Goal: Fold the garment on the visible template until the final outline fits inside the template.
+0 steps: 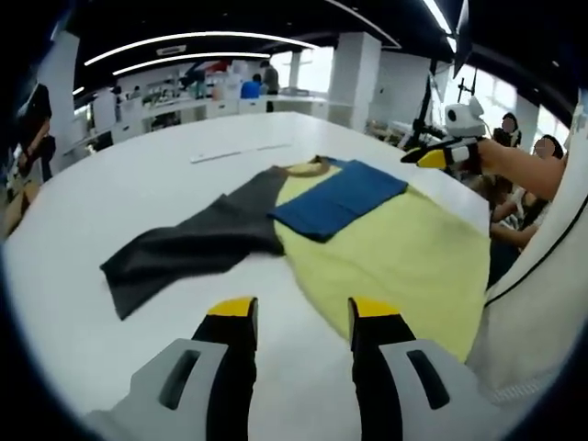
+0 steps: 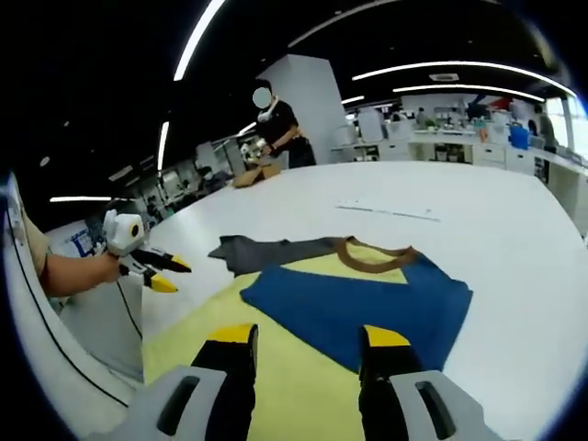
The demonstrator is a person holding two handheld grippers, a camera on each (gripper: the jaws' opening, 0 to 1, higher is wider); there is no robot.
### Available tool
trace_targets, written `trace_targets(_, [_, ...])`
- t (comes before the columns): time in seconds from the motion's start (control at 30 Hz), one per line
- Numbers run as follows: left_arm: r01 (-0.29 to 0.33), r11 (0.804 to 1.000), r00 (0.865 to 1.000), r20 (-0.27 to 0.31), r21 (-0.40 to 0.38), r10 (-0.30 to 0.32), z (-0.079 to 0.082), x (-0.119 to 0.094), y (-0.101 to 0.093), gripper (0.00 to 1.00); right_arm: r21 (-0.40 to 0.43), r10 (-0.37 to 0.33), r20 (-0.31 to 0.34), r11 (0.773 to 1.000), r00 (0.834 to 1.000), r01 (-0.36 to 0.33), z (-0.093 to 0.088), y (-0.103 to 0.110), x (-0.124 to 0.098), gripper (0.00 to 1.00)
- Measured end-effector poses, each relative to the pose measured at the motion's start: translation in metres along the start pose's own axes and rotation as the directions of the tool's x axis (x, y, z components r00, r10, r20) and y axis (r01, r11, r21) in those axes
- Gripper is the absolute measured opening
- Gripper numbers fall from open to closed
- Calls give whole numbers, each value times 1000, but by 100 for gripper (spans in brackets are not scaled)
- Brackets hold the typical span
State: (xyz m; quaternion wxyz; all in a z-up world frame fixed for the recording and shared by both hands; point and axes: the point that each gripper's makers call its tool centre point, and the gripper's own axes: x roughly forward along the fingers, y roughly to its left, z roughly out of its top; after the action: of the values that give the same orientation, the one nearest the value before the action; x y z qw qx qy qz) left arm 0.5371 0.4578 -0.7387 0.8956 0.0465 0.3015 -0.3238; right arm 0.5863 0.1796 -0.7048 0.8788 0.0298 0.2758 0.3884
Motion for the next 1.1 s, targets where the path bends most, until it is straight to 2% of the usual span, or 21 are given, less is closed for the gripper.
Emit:
trace_targets(0.23, [-38, 999, 999, -4, -18, 38, 0, 1, 12, 36, 12, 0, -5, 1000, 1000, 0, -8, -4, -4, 40])
trace_targets(0.43, [-84, 996, 996, -13, -35, 84, -3, 2, 26, 36, 25, 1, 13, 1000, 1000, -1, -7, -8, -3, 40])
trace_targets(0.67, [-179, 982, 984, -3, -60, 179, 0, -3, 53, 35, 31, 6, 19, 999, 1000, -6, -7, -10, -7, 40])
trace_targets(0.77, [-216, 973, 976, -7, -79, 216, -4, -7, 65, 35, 25, 9, 22, 1000, 1000, -9, -6, -9, -10, 40])
trace_targets(1.0, [-267, 956, 964, -23, -121, 266, -12, -11, 88, 35, 21, -2, 11, 1000, 1000, 2, -8, -14, -17, 40])
trace_targets(1.1, [-275, 951, 961, -17, -141, 275, -10, -11, 93, 34, 16, -5, 10, 1000, 1000, 5, -9, -15, -20, 40])
